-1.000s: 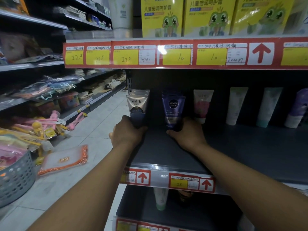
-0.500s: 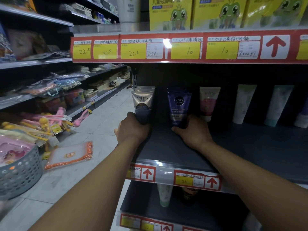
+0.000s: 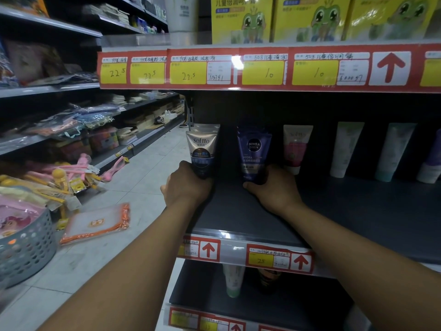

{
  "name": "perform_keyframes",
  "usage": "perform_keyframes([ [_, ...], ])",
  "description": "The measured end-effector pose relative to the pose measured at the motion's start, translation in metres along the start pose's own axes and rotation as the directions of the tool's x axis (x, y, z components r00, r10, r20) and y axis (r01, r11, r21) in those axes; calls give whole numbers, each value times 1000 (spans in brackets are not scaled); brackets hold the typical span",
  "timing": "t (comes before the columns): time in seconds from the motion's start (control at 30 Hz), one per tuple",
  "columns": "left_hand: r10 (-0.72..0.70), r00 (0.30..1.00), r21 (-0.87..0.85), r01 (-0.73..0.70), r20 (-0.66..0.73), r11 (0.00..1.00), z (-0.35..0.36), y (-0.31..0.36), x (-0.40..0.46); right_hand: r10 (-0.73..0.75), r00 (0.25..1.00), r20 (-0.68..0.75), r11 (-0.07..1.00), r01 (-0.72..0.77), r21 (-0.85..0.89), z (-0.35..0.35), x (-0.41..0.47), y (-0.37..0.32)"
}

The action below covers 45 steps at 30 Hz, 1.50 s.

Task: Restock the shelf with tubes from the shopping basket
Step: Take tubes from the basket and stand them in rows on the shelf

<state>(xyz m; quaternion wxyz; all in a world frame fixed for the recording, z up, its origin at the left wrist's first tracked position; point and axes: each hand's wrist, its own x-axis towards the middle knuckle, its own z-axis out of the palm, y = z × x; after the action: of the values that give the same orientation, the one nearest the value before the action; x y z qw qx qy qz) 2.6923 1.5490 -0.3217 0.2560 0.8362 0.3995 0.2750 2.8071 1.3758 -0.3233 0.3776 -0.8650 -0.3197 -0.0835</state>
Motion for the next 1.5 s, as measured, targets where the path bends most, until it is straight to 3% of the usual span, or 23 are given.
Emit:
perform_keyframes([
  [0.37, -9, 1000, 5, 9, 18, 1000, 0, 0, 1, -1, 1000, -4, 1000, 1, -15, 2, 2, 3],
  [0.83, -52, 986, 2, 52, 159, 999, -38, 15, -29, 20, 984, 179, 1000, -16, -25, -20, -24, 1],
  [1.0, 31, 980, 45, -41, 196, 998, -52, 20, -64, 15, 985, 174, 995, 2, -99, -38, -58, 2],
  [1.23, 195, 975, 88, -205, 108, 975, -64, 26, -120, -101, 995, 6, 992, 101, -76, -68, -120, 4],
  [1.5, 435, 899, 75, -437, 47, 896, -52, 35, -192, -260, 959, -109, 962, 248, -114, -77, -189, 22],
])
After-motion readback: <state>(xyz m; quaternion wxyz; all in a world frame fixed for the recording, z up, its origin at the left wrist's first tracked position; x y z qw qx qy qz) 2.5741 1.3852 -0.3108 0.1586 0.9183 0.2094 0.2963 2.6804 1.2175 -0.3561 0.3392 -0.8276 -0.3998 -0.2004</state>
